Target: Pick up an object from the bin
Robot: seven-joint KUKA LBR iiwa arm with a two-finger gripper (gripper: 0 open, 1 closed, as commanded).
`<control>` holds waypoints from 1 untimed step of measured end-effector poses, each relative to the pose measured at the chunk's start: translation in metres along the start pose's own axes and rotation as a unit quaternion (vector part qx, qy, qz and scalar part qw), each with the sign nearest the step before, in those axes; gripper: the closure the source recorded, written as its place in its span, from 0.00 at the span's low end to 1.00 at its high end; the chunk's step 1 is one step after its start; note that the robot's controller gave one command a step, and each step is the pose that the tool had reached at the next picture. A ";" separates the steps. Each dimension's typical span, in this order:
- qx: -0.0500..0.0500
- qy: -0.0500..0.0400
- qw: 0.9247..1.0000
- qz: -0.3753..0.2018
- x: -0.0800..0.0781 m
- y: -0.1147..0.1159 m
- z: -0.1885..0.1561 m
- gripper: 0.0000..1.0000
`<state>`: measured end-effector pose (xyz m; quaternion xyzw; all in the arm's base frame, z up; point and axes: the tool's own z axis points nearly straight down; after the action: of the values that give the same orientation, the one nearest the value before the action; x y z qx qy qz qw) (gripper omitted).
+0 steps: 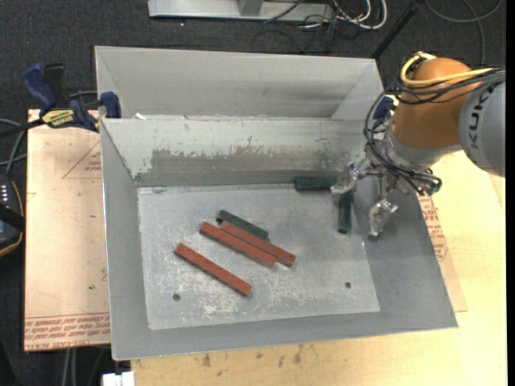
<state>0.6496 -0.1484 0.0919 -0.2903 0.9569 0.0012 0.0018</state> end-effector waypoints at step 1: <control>0.001 -0.002 1.000 0.023 -0.006 0.006 0.019 0.00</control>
Offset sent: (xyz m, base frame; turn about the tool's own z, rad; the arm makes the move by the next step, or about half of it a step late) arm -0.0014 -0.0047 -0.0219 -0.2944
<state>0.6512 -0.1398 0.0733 -0.2679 0.9634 0.0012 0.0037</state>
